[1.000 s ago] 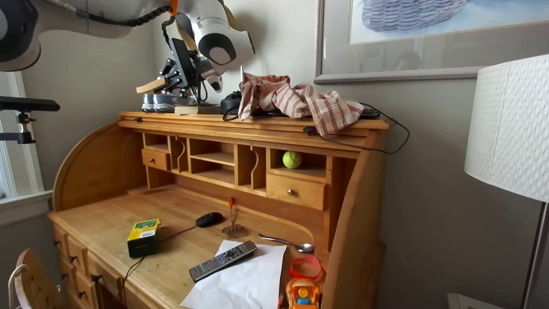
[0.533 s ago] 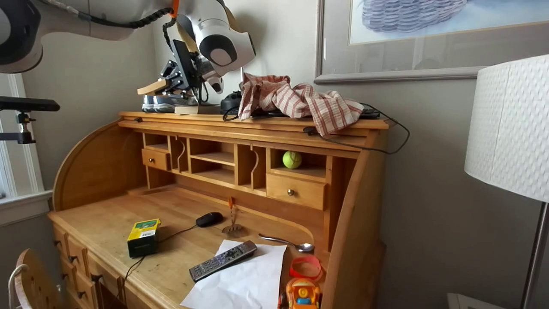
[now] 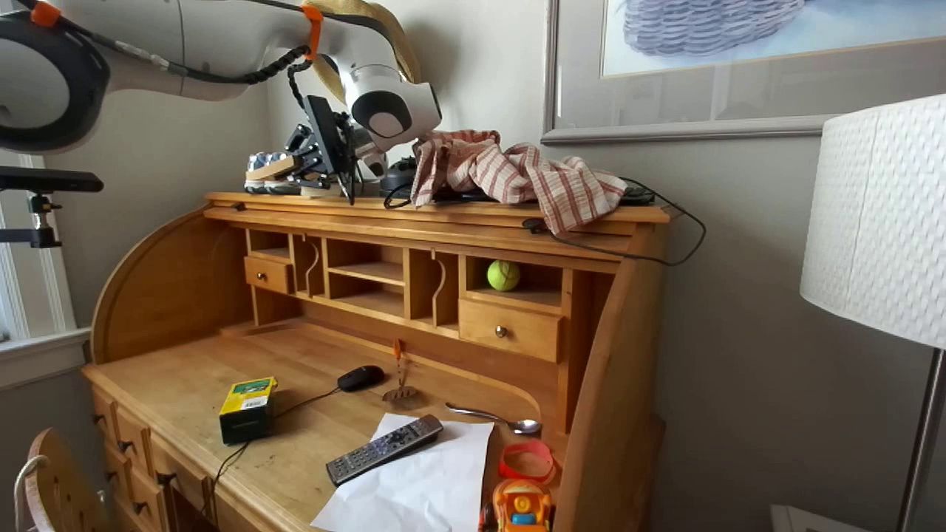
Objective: Put the white book on the top shelf
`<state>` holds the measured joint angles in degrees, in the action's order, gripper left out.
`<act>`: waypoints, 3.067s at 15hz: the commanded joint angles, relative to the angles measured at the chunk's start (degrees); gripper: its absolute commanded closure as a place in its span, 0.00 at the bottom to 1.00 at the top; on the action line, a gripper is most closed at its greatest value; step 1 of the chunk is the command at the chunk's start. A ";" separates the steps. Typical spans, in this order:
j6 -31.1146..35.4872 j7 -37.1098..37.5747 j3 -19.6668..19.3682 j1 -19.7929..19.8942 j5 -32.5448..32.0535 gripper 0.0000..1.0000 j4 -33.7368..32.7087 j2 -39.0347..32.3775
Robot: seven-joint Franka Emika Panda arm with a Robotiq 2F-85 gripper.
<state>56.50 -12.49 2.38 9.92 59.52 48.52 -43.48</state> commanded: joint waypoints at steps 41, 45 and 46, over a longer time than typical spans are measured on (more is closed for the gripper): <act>17.53 15.63 -0.99 -6.97 -10.05 0.95 -20.94 -7.98; 21.69 18.31 -0.70 -9.17 -9.58 0.95 -21.05 -8.33; 22.95 19.02 -0.87 -9.71 -9.74 0.95 -21.21 -8.37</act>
<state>76.39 3.52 2.07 2.08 50.75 30.03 -50.26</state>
